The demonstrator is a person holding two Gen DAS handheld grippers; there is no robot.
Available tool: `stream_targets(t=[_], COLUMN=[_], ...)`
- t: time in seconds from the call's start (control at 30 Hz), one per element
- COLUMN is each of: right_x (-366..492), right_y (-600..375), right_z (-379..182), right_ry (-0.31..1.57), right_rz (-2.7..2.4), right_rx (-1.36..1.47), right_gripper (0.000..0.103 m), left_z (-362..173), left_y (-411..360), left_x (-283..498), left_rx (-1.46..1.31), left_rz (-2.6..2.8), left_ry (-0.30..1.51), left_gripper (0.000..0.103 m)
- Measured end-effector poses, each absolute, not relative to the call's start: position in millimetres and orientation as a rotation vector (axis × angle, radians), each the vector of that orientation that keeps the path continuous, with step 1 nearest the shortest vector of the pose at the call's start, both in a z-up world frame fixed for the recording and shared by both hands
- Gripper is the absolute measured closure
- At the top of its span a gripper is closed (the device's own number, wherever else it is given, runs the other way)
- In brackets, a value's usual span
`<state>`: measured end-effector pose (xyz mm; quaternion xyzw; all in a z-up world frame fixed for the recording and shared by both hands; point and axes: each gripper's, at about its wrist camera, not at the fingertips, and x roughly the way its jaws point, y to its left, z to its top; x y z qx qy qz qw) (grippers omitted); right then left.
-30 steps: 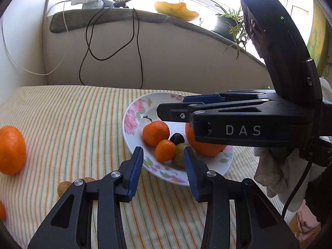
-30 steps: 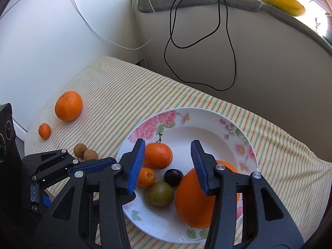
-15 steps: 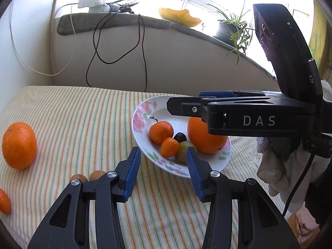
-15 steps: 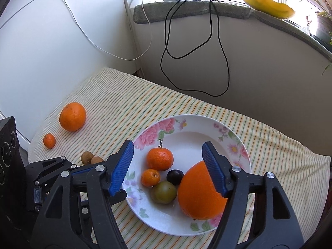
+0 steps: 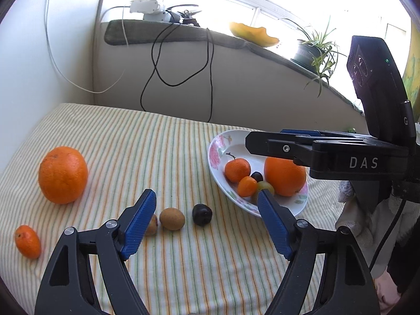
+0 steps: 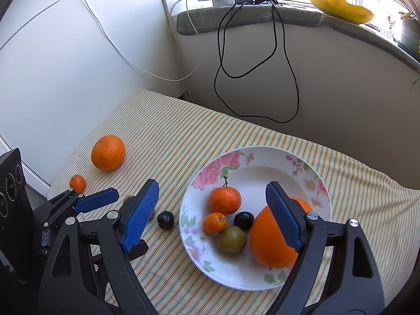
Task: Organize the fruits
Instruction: 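Withdraw both tools from the plate toward the large tangerine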
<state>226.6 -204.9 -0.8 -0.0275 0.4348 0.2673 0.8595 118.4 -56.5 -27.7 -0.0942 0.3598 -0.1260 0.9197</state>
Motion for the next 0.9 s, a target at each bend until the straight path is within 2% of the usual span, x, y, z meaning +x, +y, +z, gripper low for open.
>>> stream_targets(t=[0.9], right_x=[230.2], right_y=[-123.6], right_z=[-1.5], right_ry=[0.965], right_rz=[0.732], right_rx=[0.005], right_gripper=[0.016], left_z=[-30.9], left_y=[62.6], left_x=[114.7], left_rx=[-0.262], left_rz=[-0.044], left_ry=[0.745], left_gripper=[0.024])
